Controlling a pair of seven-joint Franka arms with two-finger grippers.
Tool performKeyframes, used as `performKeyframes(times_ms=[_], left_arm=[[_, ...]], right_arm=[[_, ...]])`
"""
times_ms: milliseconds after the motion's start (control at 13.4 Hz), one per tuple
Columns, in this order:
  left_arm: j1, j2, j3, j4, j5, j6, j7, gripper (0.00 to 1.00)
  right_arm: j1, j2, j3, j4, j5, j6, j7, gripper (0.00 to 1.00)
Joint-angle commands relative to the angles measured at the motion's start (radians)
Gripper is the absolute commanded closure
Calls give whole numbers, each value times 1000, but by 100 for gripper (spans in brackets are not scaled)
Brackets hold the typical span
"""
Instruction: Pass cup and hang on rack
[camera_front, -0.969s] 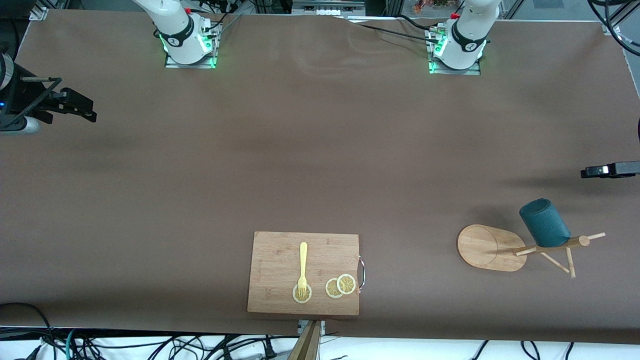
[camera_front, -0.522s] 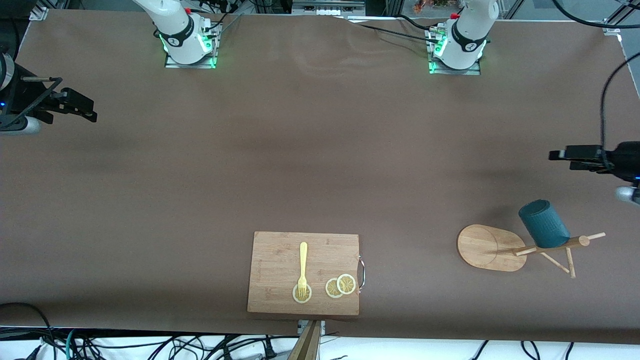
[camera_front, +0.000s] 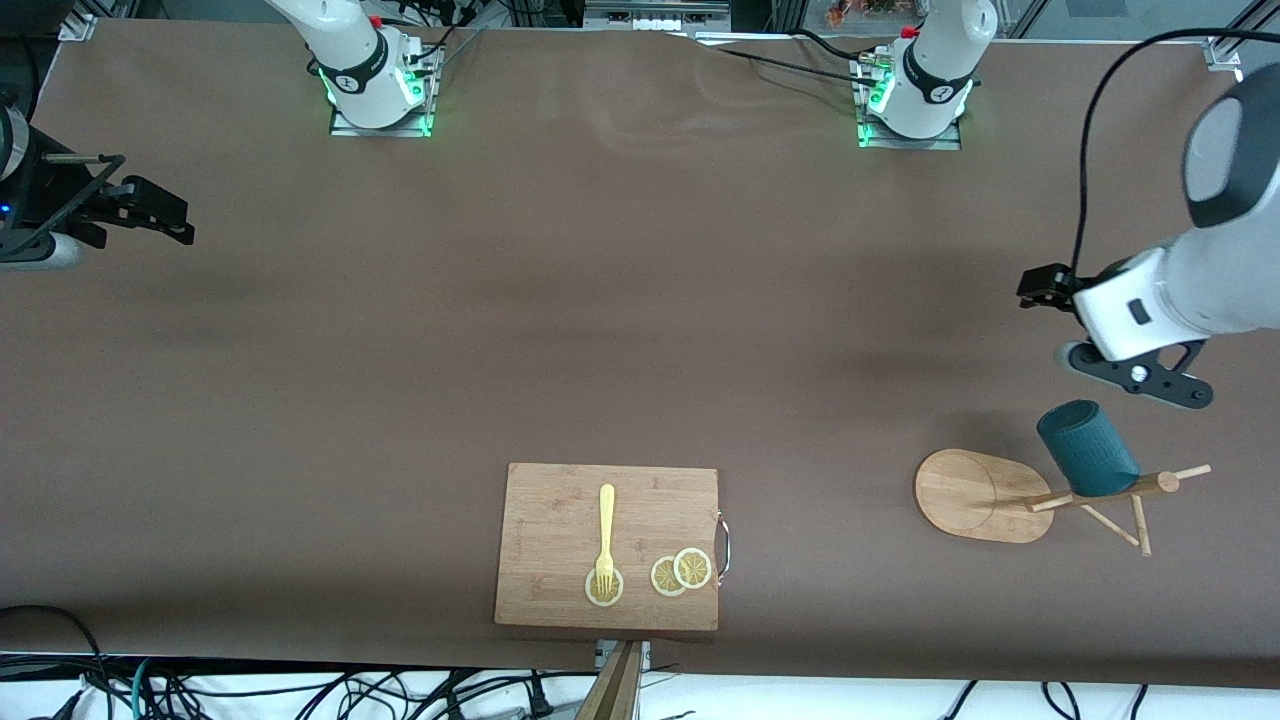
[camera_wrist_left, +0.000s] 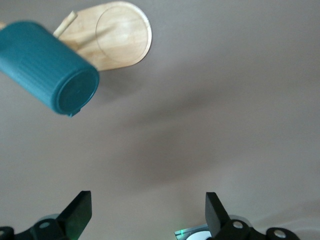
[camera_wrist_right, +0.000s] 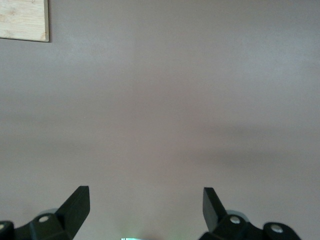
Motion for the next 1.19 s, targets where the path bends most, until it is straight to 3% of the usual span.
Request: performKeyframes(times_ms=[0, 149, 522, 1118], left_arm=[[-26, -38, 32, 8, -10, 57, 1, 0], [-23, -142, 43, -145, -16, 224, -2, 0], [-16, -391, 72, -487, -86, 356, -186, 0], [-11, -376, 73, -489, -91, 349, -180, 0]], right_arm=[[-16, -7, 11, -1, 5, 2, -12, 0], [-16, -7, 11, -3, 5, 0, -12, 0], [-14, -7, 11, -3, 5, -3, -12, 0], [-14, -9, 11, -3, 5, -8, -12, 0]])
